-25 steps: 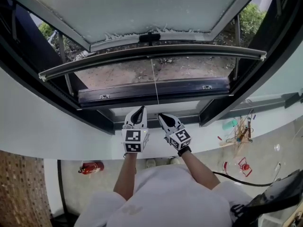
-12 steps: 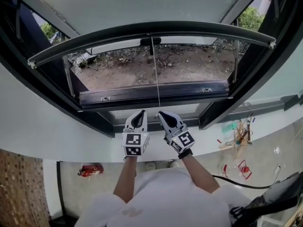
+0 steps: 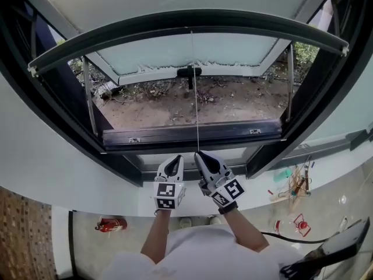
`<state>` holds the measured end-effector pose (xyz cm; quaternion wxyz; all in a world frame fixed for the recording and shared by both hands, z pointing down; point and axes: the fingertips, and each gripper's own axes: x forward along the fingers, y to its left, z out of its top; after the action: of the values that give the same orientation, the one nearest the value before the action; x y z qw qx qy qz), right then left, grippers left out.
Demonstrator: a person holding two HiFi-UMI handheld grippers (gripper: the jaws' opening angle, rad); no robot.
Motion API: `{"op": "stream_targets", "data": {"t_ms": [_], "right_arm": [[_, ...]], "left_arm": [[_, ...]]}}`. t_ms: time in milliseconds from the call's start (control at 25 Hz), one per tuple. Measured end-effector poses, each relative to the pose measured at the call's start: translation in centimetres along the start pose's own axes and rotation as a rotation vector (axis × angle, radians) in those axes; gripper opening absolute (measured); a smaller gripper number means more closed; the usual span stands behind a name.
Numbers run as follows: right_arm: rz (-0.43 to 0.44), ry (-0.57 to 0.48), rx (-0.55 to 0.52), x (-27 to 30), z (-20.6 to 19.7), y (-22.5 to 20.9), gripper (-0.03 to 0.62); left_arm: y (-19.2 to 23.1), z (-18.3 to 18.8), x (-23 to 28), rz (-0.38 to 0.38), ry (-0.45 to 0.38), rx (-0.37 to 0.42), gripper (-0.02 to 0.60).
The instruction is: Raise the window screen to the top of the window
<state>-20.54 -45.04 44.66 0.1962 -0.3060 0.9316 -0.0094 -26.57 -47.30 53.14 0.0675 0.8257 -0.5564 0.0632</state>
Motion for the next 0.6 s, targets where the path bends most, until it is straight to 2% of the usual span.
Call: {"op": "stream_targets", "data": {"t_ms": [400, 600], "right_arm": [[0.017, -0.087, 0.017, 0.6, 3.3, 0.0, 0.002], [0.022, -0.123, 0.028, 0.6, 3.5, 0.2, 0.002]], "left_arm": [[0.0, -0.4, 0.2, -0.001, -0.001, -0.01, 0.003], [0.3, -0.9, 0.3, -0.009, 0.002, 0.001, 0.003]]}}
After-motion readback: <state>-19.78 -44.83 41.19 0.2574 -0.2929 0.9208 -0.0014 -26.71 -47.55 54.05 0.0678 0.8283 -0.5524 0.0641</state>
